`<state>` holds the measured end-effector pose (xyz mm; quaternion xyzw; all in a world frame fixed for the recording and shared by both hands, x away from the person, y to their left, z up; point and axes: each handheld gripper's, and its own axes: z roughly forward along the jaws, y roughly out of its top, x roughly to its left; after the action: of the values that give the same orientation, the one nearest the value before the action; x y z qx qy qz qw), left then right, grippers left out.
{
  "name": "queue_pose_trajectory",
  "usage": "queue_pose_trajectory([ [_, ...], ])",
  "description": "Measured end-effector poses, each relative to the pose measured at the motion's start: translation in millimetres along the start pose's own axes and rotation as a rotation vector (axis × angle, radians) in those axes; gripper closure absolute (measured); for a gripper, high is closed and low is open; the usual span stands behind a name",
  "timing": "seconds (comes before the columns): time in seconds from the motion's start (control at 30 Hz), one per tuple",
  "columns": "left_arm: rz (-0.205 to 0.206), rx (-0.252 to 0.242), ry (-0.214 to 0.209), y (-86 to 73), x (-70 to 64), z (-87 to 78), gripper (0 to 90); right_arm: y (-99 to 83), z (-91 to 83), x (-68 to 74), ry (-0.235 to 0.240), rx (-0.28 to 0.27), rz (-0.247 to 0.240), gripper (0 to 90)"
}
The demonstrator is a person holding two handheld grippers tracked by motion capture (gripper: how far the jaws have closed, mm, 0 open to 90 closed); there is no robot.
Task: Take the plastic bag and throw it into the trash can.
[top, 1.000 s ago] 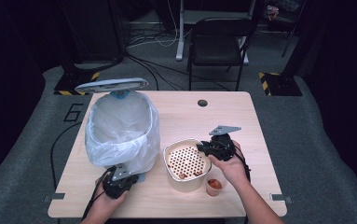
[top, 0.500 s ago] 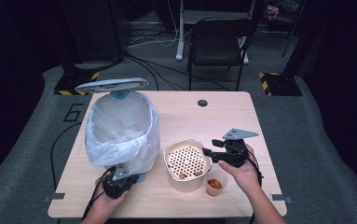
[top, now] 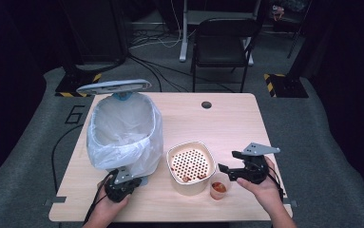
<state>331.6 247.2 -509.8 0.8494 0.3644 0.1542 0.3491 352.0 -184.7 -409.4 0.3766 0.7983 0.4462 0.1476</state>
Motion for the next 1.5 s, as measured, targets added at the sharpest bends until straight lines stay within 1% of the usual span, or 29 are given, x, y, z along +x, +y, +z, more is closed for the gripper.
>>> queue_pose_trajectory([
  [0.07, -0.010, -0.005, 0.001, -0.1, -0.5, 0.3, 90.0, -6.0, -0.9, 0.7, 0.010, 0.001, 0.000, 18.7],
  [0.1, -0.041, -0.032, -0.008, -0.2, -2.9, 2.0, 90.0, -7.7, -1.0, 1.0, 0.013, -0.001, 0.001, 17.8],
  [0.13, -0.003, -0.001, 0.000, -0.1, 0.0, 0.0, 90.0, -9.7, -1.2, 1.4, 0.017, -0.003, 0.003, 16.7],
  [0.17, -0.010, -0.006, 0.001, -0.2, -0.5, 0.3, 90.0, -11.8, -1.2, 2.4, 0.018, -0.008, 0.008, 15.7],
  [0.2, -0.043, -0.034, -0.007, -0.2, -3.0, 2.1, 90.0, -12.9, -1.2, 2.7, 0.024, -0.011, 0.005, 15.4],
  [0.23, -0.002, 0.000, 0.000, -0.1, 0.1, -0.1, 90.0, -14.7, -1.3, 4.1, 0.033, -0.020, 0.004, 15.2],
  [0.27, -0.005, -0.002, 0.000, -0.1, -0.1, 0.1, 90.0, -16.3, -1.3, 5.4, 0.036, -0.024, 0.002, 15.1],
  [0.3, -0.030, -0.026, -0.008, -0.3, -1.9, 1.5, 90.0, -17.6, -0.7, 6.8, 0.042, -0.028, -0.001, 14.8],
  [0.33, -0.046, -0.038, -0.011, -0.4, -2.9, 2.4, 90.0, -18.6, -0.4, 7.4, 0.045, -0.031, -0.008, 14.8],
  [0.37, -0.038, -0.032, -0.010, -0.3, -2.4, 2.0, 90.0, -20.8, -0.1, 9.5, 0.054, -0.030, -0.007, 14.7],
  [0.43, -0.040, -0.033, -0.010, -0.4, -2.4, 2.1, 90.0, -24.5, 1.7, 11.4, 0.058, -0.028, -0.023, 14.4],
  [0.53, -0.040, -0.034, -0.009, -0.4, -2.6, 2.1, 90.0, -29.5, 4.6, 13.7, 0.074, -0.023, -0.024, 14.0],
  [0.6, -0.039, -0.033, -0.009, -0.4, -2.5, 2.0, 90.0, -34.1, 7.2, 16.7, 0.084, -0.012, -0.025, 13.7],
  [0.67, -0.040, -0.033, -0.009, -0.3, -2.6, 2.1, 90.0, -37.2, 9.3, 19.2, 0.084, -0.005, -0.029, 13.1],
  [0.7, -0.041, -0.033, -0.009, -0.3, -2.7, 2.0, 90.0, -38.3, 10.4, 19.7, 0.088, -0.004, -0.038, 13.1],
  [0.73, -0.050, -0.041, -0.010, -0.4, -3.4, 2.6, 90.0, -40.1, 11.4, 21.3, 0.094, 0.003, -0.034, 13.1],
  [0.77, -0.038, -0.033, -0.010, -0.3, -2.5, 2.0, 90.0, -42.1, 13.1, 22.8, 0.098, 0.007, -0.036, 12.9],
  [0.9, -0.040, -0.034, -0.011, -0.4, -2.4, 2.1, 90.0, -48.0, 18.3, 26.7, 0.105, 0.032, -0.052, 12.3],
  [1.0, -0.041, -0.033, -0.011, -0.4, -2.4, 2.0, 90.0, -50.7, 22.9, 28.2, 0.114, 0.040, -0.063, 12.3],
  [1.07, -0.040, -0.033, -0.012, -0.4, -2.3, 2.0, 90.0, -52.9, 26.1, 29.8, 0.107, 0.043, -0.070, 12.4],
  [1.17, -0.040, -0.032, -0.013, -0.4, -2.0, 1.9, 90.0, -56.1, 29.6, 30.0, 0.103, 0.050, -0.066, 13.0],
  [1.23, -0.038, -0.033, -0.015, -0.3, -1.9, 1.9, 90.0, -56.9, 30.3, 29.6, 0.107, 0.048, -0.070, 13.3],
  [1.3, -0.040, -0.029, -0.013, -0.3, -1.9, 1.7, 90.0, -60.1, 31.3, 30.0, 0.096, 0.044, -0.067, 14.4],
  [1.43, -0.040, -0.029, -0.013, -0.3, -1.9, 1.7, 90.0, -62.3, 32.9, 30.2, 0.094, 0.042, -0.065, 14.7],
  [1.5, -0.042, -0.027, -0.010, -0.2, -2.1, 1.6, 90.0, -64.5, 35.1, 29.9, 0.097, 0.051, -0.079, 14.8],
])
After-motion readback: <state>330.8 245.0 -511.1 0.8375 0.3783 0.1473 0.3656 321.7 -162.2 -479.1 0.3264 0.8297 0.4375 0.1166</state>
